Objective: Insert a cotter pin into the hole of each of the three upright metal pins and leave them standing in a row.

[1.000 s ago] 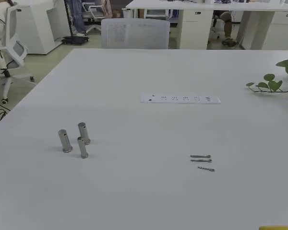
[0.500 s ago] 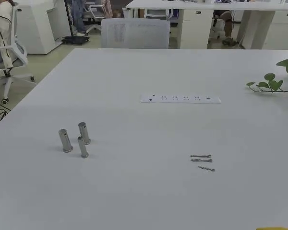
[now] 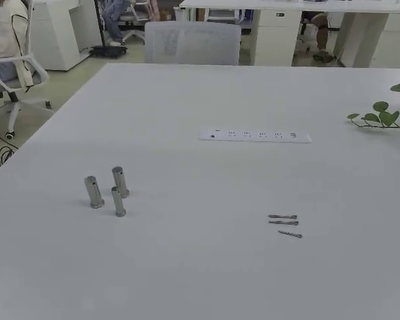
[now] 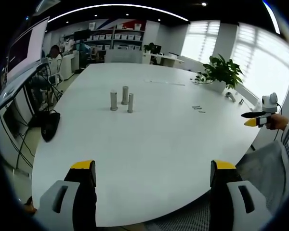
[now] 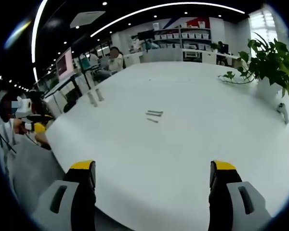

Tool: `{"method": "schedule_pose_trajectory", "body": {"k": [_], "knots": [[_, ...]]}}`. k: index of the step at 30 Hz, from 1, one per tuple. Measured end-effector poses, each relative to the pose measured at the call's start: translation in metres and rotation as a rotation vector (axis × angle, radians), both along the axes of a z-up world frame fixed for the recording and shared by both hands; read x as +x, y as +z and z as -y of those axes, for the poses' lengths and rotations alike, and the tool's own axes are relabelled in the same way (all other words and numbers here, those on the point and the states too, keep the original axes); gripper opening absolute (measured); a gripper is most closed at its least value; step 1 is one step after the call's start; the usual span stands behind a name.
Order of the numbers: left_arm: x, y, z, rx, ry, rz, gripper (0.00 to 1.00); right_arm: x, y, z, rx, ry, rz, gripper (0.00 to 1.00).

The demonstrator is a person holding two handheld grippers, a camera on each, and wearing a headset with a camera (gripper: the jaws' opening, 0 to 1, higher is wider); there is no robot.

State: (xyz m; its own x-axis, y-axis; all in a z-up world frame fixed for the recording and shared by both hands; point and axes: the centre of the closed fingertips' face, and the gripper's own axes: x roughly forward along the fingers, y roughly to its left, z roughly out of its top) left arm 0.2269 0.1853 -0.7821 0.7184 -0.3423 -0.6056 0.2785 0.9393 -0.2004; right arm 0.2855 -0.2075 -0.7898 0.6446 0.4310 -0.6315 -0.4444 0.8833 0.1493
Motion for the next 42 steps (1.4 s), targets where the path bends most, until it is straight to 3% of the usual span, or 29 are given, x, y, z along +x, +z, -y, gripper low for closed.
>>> {"method": "schedule_pose_trajectory", "body": {"k": [15, 23, 30, 42], "knots": [[0.002, -0.009, -0.003, -0.023, 0.013, -0.020, 0.98, -0.001, -0.003, -0.006, -0.017, 0.032, -0.017, 1.00], [0.005, -0.007, -0.004, -0.034, 0.021, -0.012, 0.96, -0.002, -0.006, -0.006, -0.028, 0.029, -0.028, 1.00], [0.012, -0.004, -0.004, -0.043, 0.036, 0.010, 0.93, -0.002, -0.007, -0.005, -0.024, 0.024, -0.031, 1.00], [0.033, 0.000, -0.006, -0.020, 0.028, 0.036, 0.87, 0.000, -0.008, -0.004, -0.026, 0.022, -0.033, 1.00]]}}
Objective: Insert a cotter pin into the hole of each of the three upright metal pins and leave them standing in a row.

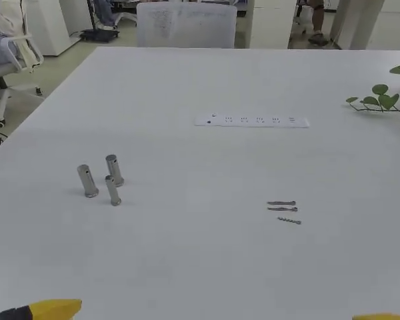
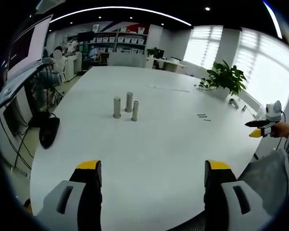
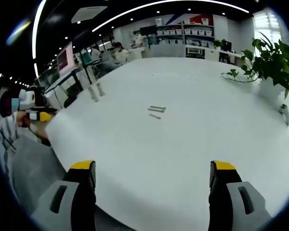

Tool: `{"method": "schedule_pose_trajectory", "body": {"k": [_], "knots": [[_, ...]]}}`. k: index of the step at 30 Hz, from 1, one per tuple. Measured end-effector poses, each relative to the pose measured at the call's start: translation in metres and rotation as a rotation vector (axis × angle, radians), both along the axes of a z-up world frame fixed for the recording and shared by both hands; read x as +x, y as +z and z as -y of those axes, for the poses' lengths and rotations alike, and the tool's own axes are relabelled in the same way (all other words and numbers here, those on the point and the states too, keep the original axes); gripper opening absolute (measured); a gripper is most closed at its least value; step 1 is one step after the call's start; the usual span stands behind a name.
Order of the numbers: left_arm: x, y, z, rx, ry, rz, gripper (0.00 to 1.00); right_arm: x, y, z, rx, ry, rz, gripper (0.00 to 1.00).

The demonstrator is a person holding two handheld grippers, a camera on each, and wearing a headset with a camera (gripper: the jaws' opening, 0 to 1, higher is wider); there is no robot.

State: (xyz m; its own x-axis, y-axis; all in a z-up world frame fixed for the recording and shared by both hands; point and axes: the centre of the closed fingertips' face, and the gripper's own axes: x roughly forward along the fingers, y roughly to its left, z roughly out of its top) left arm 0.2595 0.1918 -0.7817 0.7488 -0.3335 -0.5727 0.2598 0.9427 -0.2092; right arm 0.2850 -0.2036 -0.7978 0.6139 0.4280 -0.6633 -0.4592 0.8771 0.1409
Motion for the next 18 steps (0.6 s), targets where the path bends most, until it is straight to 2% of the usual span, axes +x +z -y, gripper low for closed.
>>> {"method": "schedule_pose_trajectory", "body": {"k": [6, 12, 18], "knots": [[0.018, 0.002, -0.001, -0.010, 0.003, 0.026, 0.85, 0.000, 0.001, 0.000, -0.009, 0.004, -0.001, 1.00], [0.034, -0.004, 0.001, -0.040, 0.006, 0.026, 0.83, 0.001, 0.002, 0.000, -0.010, -0.001, -0.002, 1.00], [0.055, 0.003, -0.001, -0.016, -0.014, 0.054, 0.78, 0.003, 0.004, 0.002, -0.023, -0.004, 0.004, 0.99]]}}
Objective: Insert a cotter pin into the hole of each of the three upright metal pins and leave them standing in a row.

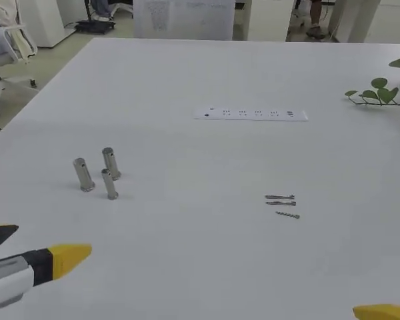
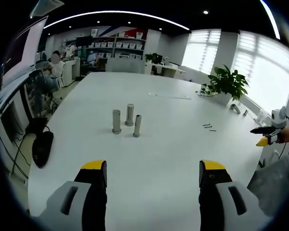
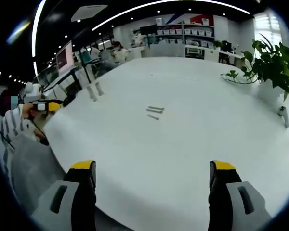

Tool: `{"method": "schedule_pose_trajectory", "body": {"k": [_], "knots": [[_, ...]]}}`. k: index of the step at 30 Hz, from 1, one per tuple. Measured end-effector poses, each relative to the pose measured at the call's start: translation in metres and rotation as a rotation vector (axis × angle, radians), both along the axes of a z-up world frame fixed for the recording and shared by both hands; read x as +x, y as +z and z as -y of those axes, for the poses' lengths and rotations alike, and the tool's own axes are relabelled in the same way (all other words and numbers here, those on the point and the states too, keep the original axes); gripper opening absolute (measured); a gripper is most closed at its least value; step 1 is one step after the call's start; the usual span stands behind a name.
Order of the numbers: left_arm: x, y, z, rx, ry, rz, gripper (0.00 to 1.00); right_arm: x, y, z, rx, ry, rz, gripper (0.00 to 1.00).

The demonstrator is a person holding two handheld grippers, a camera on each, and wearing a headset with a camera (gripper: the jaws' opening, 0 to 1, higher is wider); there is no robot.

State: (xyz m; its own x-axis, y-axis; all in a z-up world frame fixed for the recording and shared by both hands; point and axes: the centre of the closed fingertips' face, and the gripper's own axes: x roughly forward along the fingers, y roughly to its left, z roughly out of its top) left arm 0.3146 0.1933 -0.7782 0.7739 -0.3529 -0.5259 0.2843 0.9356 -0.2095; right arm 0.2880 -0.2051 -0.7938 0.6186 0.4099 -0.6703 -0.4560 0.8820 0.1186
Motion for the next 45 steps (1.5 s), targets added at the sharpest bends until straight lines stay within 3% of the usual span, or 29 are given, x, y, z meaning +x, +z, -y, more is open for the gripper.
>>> {"method": "schedule_pose_trajectory", "body": {"k": [5, 14, 17, 22, 37, 45], "knots": [[0.017, 0.004, -0.003, 0.012, -0.008, 0.014, 0.72, 0.001, 0.002, 0.002, -0.004, -0.006, 0.005, 0.99], [0.042, 0.010, -0.004, -0.018, -0.011, 0.045, 0.63, -0.002, -0.001, 0.009, -0.015, -0.030, -0.004, 0.99], [0.047, 0.007, -0.003, -0.018, -0.014, 0.041, 0.61, -0.002, -0.003, 0.010, -0.008, -0.040, -0.009, 0.99], [0.057, 0.000, -0.004, 0.023, -0.030, 0.042, 0.56, -0.002, -0.003, 0.011, -0.008, -0.048, -0.008, 0.99], [0.084, -0.021, 0.002, 0.038, -0.065, 0.011, 0.48, -0.004, -0.007, 0.014, -0.021, -0.058, -0.021, 0.99], [0.098, -0.027, 0.003, 0.048, -0.071, 0.017, 0.42, -0.004, -0.008, 0.013, -0.028, -0.058, -0.026, 0.99]]}}
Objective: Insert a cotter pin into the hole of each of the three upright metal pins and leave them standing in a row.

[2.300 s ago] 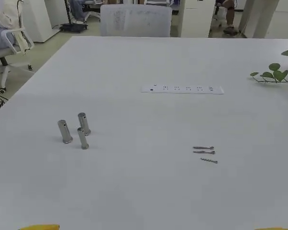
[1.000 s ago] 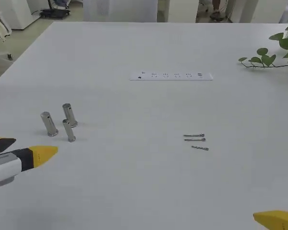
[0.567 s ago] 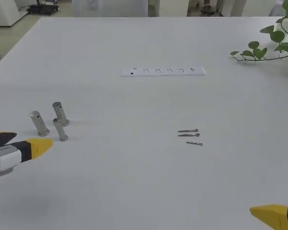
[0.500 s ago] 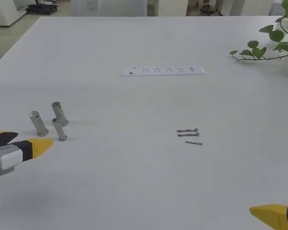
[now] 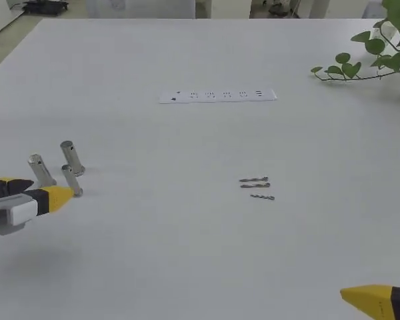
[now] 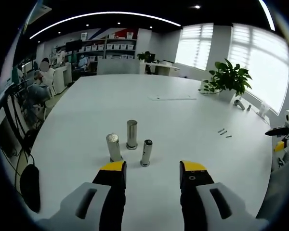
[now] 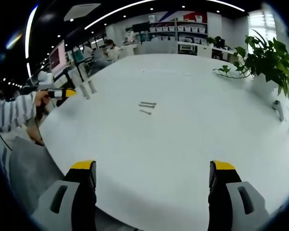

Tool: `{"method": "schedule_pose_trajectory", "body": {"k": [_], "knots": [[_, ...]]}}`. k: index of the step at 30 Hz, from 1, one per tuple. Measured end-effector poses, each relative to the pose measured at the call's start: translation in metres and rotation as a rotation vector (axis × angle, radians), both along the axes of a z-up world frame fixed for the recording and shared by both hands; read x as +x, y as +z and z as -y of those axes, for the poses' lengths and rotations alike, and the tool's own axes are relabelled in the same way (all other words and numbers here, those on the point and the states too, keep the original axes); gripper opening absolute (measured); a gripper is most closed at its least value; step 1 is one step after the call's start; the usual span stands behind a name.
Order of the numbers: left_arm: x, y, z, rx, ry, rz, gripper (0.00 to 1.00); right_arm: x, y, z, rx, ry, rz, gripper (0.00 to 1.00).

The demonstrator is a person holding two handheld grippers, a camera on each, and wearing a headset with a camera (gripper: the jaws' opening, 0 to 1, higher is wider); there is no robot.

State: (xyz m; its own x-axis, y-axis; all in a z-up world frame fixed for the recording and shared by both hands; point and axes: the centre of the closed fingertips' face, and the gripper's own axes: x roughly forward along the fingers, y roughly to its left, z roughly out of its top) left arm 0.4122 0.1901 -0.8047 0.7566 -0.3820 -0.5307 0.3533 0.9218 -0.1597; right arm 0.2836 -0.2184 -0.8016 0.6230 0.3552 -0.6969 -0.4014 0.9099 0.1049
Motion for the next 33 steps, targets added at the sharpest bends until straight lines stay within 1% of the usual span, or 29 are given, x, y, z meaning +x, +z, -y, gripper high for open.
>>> {"method": "schedule_pose_trajectory", "body": {"k": [2, 3, 4, 5, 6, 7, 9, 13, 17, 20, 23, 26, 31, 33], "knots": [[0.003, -0.002, 0.001, 0.003, -0.004, -0.001, 0.41, 0.000, 0.000, 0.001, -0.001, -0.003, -0.001, 0.99], [0.005, -0.003, 0.002, 0.018, -0.019, 0.007, 0.41, 0.000, 0.000, 0.002, -0.002, -0.008, -0.001, 0.99], [0.006, -0.003, 0.002, 0.037, -0.024, 0.016, 0.39, 0.000, 0.000, 0.003, -0.004, -0.012, -0.001, 0.99], [0.008, -0.003, 0.000, 0.067, -0.030, 0.032, 0.36, -0.001, 0.000, 0.004, -0.005, -0.015, -0.001, 0.99], [0.009, -0.004, -0.001, 0.101, -0.040, 0.041, 0.33, -0.001, 0.000, 0.004, -0.005, -0.017, -0.001, 0.99], [0.010, -0.005, 0.001, 0.104, -0.041, 0.039, 0.32, -0.002, 0.000, 0.004, -0.005, -0.017, -0.002, 0.99], [0.011, -0.007, 0.003, 0.095, -0.045, 0.034, 0.32, -0.003, -0.001, 0.005, -0.006, -0.018, -0.007, 0.99], [0.017, -0.007, 0.006, 0.109, -0.051, 0.047, 0.28, -0.006, -0.004, 0.005, -0.011, -0.018, -0.019, 0.99], [0.022, -0.009, 0.005, 0.117, -0.038, 0.048, 0.25, -0.005, -0.005, 0.005, -0.011, -0.016, -0.022, 0.98], [0.026, -0.010, 0.006, 0.107, -0.029, 0.049, 0.24, -0.005, -0.005, 0.003, -0.008, -0.010, -0.026, 0.98], [0.030, -0.012, 0.007, 0.111, -0.019, 0.050, 0.22, -0.004, -0.006, 0.001, -0.009, -0.006, -0.028, 0.98], [0.032, -0.014, 0.010, 0.113, -0.022, 0.048, 0.22, -0.004, -0.006, -0.001, -0.001, -0.004, -0.029, 0.98], [0.035, -0.021, 0.010, 0.123, -0.014, 0.033, 0.20, -0.005, -0.007, -0.002, -0.003, 0.002, -0.035, 0.98], [0.035, -0.024, 0.010, 0.117, -0.016, 0.018, 0.20, -0.005, -0.007, -0.002, -0.002, 0.001, -0.036, 0.98]]}}
